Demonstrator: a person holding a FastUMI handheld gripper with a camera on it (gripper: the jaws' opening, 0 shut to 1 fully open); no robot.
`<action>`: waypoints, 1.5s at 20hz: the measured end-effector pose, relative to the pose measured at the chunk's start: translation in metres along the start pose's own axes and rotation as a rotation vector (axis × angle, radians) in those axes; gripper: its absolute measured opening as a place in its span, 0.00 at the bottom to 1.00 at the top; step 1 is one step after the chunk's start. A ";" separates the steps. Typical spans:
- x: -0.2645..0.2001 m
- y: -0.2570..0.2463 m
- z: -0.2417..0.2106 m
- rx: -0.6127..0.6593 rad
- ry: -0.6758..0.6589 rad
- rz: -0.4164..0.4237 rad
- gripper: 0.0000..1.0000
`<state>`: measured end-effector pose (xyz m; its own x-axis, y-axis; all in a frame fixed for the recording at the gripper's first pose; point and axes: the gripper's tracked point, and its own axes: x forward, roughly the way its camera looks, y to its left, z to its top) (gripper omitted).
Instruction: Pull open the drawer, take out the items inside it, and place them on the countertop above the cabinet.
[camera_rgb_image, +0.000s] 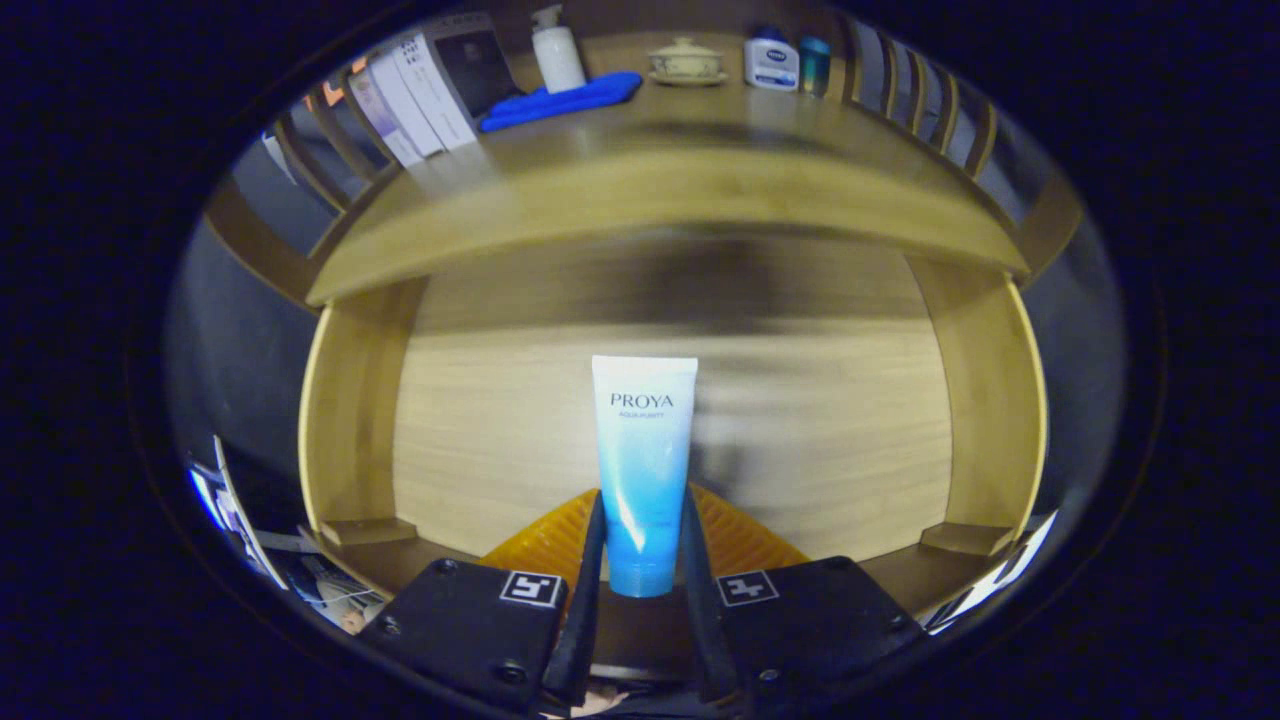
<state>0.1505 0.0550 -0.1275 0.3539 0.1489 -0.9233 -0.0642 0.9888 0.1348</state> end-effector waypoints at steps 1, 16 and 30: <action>-0.006 0.001 0.004 -0.005 -0.021 0.013 0.43; -0.032 0.004 0.150 0.026 -0.153 0.009 0.43; 0.032 -0.013 0.195 0.019 -0.052 -0.073 0.43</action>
<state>0.3441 0.0490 -0.0886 0.4051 0.0763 -0.9111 -0.0187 0.9970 0.0752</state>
